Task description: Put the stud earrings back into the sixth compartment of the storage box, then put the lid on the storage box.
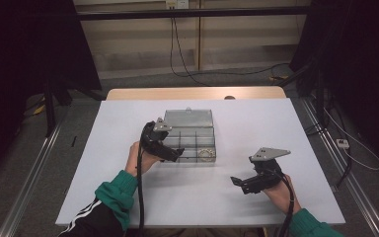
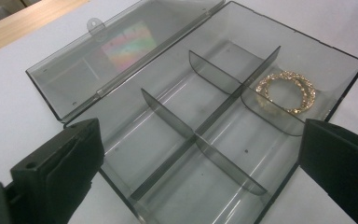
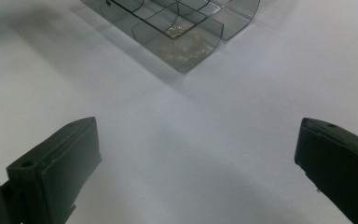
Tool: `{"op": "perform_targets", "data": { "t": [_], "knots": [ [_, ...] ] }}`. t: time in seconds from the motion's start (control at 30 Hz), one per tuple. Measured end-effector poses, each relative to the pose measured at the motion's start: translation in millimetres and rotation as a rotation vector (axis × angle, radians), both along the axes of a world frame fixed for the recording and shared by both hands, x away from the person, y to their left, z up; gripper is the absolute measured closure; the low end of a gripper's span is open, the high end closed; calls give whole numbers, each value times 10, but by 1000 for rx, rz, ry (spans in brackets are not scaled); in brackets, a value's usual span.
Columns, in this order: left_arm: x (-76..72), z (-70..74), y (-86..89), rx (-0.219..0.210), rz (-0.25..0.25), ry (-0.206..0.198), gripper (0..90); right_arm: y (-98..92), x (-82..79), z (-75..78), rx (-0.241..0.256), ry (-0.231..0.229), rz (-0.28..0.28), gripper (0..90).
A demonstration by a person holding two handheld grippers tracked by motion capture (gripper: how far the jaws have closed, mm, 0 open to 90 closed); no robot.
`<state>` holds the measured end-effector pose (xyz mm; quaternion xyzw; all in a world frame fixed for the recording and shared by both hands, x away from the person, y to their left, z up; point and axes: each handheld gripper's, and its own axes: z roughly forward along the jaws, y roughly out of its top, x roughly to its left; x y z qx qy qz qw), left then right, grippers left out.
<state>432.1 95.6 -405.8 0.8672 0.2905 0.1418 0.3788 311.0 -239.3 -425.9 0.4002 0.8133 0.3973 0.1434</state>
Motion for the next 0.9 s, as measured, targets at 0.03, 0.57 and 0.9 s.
{"op": "perform_targets", "data": {
  "t": [0.03, 0.57, 0.9],
  "knots": [
    [4, -3, 2, 0, 2, 3, 0, 1, 0, -1, 0, -1, 1, 0],
    [42, -50, -28, 29, 12, 30, 20, 17, 9, 0, -4, -6, 9, 0],
    [66, -78, -16, -14, 34, 28, 171, 13, 20, -1, -2, -5, 11, 0]
  ]
}}
